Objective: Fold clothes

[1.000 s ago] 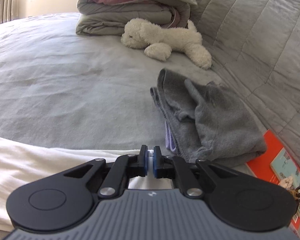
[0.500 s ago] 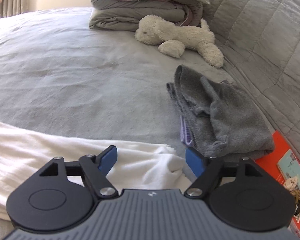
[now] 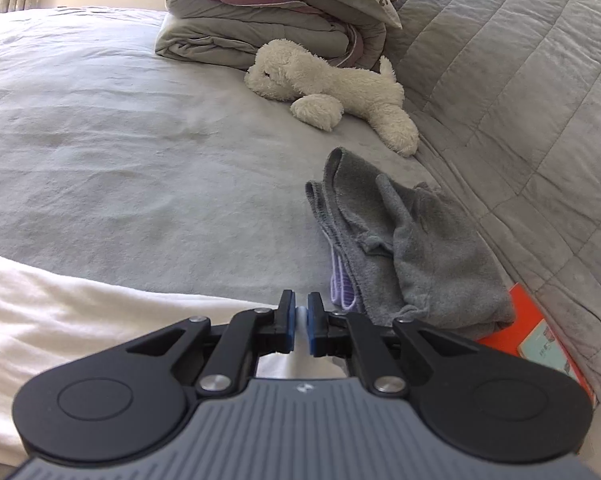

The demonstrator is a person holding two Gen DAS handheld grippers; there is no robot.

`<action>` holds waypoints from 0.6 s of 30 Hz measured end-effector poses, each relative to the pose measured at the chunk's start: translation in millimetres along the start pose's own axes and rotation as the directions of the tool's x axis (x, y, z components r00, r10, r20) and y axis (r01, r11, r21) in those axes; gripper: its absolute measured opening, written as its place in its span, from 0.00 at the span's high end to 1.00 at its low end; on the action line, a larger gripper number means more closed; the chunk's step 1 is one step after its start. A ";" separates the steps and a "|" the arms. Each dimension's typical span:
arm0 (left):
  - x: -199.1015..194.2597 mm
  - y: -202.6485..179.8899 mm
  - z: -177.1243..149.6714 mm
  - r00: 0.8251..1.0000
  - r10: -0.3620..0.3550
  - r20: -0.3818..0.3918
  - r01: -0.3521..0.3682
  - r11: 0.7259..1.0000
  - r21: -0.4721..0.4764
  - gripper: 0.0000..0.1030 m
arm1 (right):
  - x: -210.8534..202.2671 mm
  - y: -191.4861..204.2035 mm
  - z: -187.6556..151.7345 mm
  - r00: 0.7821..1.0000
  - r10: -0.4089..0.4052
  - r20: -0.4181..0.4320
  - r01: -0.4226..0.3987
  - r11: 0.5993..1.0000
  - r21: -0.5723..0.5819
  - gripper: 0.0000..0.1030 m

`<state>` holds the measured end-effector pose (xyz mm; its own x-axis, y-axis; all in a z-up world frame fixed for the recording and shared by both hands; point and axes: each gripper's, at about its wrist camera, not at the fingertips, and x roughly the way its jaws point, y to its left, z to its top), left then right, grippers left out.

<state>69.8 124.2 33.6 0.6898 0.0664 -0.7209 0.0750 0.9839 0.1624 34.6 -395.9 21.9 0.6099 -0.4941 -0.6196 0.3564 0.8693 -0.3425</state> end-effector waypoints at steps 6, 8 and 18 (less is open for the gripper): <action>0.2 -0.6 0.0 1.000 0.003 0.000 -0.003 1.000 0.003 0.48 | -10.0 3.9 2.0 0.998 0.033 0.045 -0.033 0.999 -0.009 0.81; 0.3 -0.7 0.3 1.000 0.004 0.000 -0.004 1.000 0.002 0.48 | -13.3 9.0 1.3 0.997 0.067 0.036 -0.067 0.998 -0.012 0.81; -0.1 1.0 -0.4 1.000 0.000 -0.001 0.000 1.000 -0.001 0.48 | -5.0 36.6 -5.4 0.992 0.112 -0.056 -0.118 0.987 -0.113 0.95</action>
<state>69.5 125.3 33.6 0.6890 0.0667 -0.7216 0.0742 0.9840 0.1617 40.7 -361.5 8.7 0.6056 -0.3922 -0.6924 0.2001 0.9172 -0.3446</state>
